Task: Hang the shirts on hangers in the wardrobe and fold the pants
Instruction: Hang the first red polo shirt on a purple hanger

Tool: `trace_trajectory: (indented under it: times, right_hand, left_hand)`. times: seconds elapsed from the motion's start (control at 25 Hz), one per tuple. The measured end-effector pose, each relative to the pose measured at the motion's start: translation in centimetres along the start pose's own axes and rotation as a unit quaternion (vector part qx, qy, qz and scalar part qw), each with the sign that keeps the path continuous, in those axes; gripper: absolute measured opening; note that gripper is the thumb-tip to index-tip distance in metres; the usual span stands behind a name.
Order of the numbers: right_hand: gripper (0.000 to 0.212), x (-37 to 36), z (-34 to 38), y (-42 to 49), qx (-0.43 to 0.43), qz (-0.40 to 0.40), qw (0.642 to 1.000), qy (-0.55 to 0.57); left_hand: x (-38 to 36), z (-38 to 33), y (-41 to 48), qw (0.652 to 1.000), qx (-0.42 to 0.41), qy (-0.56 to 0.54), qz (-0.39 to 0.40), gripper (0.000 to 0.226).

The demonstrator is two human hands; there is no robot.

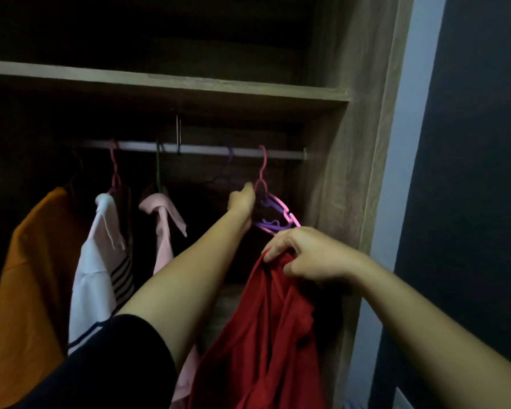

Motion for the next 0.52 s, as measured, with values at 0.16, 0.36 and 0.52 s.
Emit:
trace_trajectory:
  times: [0.16,0.36,0.52]
  right_hand:
    - [0.045,0.2,0.5,-0.6,-0.005,-0.041,0.999,-0.002]
    - [0.045,0.3,1.1,-1.5,-0.029,-0.061,0.998,0.007]
    - [0.045,-0.7,2.2,-2.3,-0.041,-0.058,0.997,0.005]
  left_hand:
    - [-1.0,-1.0,-0.2,0.997,0.033,-0.047,0.045,0.044]
    - [0.3,-3.2,0.0,0.997,0.010,-0.053,0.063,0.020]
    - [3.1,-5.1,-1.5,0.997,0.006,-0.043,0.056,0.023]
Point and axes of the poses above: each hand's wrist, its own y-axis towards the middle knuckle, its own x-axis out of the back of the hand, z = x × y, the point moved 1 cm from there along y, towards the middle knuckle, and after that the axes turned 7 degrees about -x, right-handed, at the moved point
